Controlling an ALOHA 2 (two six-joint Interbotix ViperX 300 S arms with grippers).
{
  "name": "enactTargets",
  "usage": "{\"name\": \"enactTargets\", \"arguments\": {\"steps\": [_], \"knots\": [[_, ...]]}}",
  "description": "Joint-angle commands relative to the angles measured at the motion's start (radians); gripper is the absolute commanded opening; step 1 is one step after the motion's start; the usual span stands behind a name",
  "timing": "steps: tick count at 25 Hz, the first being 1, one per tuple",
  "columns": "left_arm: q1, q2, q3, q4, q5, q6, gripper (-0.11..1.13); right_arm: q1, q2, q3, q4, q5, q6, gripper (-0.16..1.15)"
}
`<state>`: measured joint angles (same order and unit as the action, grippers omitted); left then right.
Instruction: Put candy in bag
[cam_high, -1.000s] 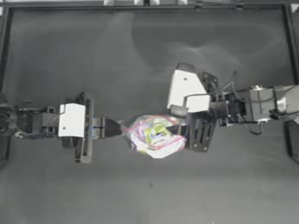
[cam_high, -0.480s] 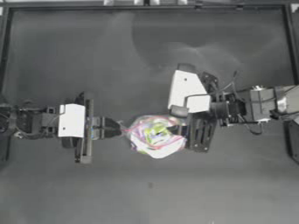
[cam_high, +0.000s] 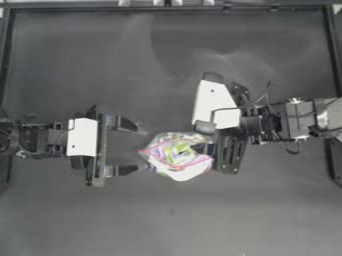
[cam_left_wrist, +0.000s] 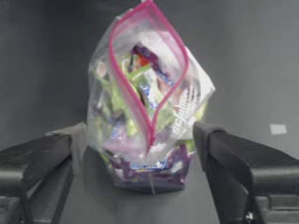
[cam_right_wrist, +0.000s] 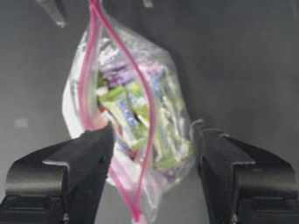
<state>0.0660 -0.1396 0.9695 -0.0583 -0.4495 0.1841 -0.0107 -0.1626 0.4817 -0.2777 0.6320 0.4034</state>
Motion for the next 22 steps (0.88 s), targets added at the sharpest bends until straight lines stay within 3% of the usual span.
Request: {"name": "enactTargets", "arguments": {"steps": [1, 14, 22], "knots": [[0.002, -0.02, -0.018, -0.003, 0.002, -0.002, 1.01, 0.0, -0.032, -0.009, -0.003, -0.005, -0.003, 0.87], [-0.002, -0.206, -0.014, -0.008, 0.227, -0.009, 1.01, 0.003, -0.16, 0.097, 0.005, -0.084, -0.008, 0.87], [-0.006, -0.299, 0.008, -0.011, 0.296, -0.009, 1.01, 0.011, -0.265, 0.218, 0.006, -0.206, 0.0, 0.87]]}}
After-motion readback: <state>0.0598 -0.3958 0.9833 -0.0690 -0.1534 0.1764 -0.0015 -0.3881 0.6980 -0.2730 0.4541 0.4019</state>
